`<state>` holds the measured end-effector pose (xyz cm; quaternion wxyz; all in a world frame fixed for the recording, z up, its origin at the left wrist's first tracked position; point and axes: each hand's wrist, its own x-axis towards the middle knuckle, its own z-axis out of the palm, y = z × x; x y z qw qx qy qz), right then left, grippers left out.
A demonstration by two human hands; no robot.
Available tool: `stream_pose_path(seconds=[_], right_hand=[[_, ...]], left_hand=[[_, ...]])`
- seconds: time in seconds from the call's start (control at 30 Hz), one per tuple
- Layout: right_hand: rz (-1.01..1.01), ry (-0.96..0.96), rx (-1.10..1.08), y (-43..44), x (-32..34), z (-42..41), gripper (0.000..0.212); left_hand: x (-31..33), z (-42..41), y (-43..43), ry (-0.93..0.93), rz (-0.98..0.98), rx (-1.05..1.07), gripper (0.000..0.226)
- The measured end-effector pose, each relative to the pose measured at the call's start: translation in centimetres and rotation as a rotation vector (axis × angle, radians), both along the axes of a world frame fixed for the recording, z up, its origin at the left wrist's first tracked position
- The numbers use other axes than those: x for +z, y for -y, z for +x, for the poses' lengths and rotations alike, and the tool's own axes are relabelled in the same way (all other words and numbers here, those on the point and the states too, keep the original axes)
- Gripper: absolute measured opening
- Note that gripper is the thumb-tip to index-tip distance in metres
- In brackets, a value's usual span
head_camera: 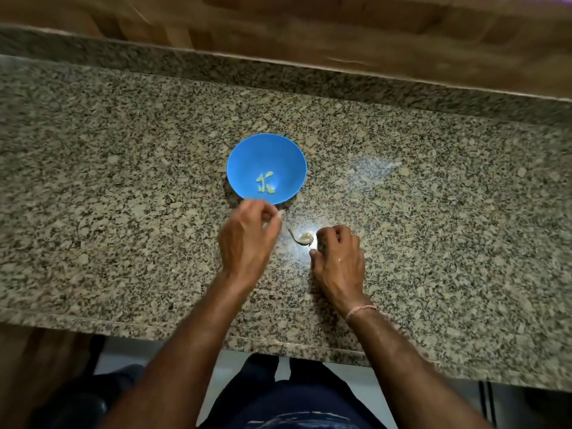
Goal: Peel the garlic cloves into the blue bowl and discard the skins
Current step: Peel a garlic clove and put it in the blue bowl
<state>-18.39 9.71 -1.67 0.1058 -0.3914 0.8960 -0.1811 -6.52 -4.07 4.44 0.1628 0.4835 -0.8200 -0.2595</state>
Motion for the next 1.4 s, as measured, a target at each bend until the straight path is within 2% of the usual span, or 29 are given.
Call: stream_pose_path(seconds=[0.1,0.23,0.33,0.4,0.47,0.57,0.63,0.7,0.8,0.83,0.9,1.03,1.4], right_hand=[[-0.011,-0.012,-0.02,0.2,0.0,0.2,0.04],[-0.018,0.023,-0.023,0.1,0.1,0.2,0.038],[-0.042,0.111,-0.036,-0.2,0.2,-0.3,0.035],[-0.078,0.165,-0.054,-0.6,0.2,-0.6,0.033],[-0.1,0.186,-0.05,-0.8,0.1,-0.8,0.033],[-0.119,0.234,-0.02,-1.2,0.1,-1.3,0.033],[-0.145,0.294,-0.002,-1.5,0.2,-1.8,0.033],[-0.237,0.436,-0.035,-1.9,0.5,-2.4,0.031],[-0.408,0.748,-0.137,-2.0,1.8,-2.9,0.025],[-0.448,0.804,-0.145,-2.1,2.2,-2.9,0.023],[-0.528,0.879,-0.131,-2.3,3.0,-2.9,0.021],[-0.565,0.851,-0.133,-2.5,4.1,-2.9,0.015],[-0.591,0.481,0.052,-3.6,5.3,-2.7,0.009]], left_hand=[[1.2,-2.6,4.3,0.02,-0.106,0.024,0.012],[0.7,-3.6,6.4,0.131,-0.149,-0.018,0.022],[0.2,-2.7,3.8,-0.021,-0.284,-0.13,0.018],[-1.1,-2.1,0.2,-0.108,-0.225,-0.317,0.017],[-3.4,-2.1,-2.3,-0.065,-0.077,-0.427,0.027],[-5.9,-2.7,-3.2,0.014,0.012,-0.42,0.03],[-6.3,-3.0,-3.3,-0.008,0.078,-0.357,0.026],[-6.0,-3.0,-3.6,-0.165,0.362,-0.185,0.024],[-4.8,-3.2,-4.3,-0.555,1.055,0.136,0.028],[-4.5,-3.2,-4.7,-0.649,1.176,0.172,0.029],[-3.7,-3.0,-5.6,-0.765,1.284,0.191,0.032],[-3.0,-3.0,-6.8,-0.852,1.277,0.191,0.036],[-0.9,-3.2,-9.3,-0.825,0.974,0.201,0.033]])
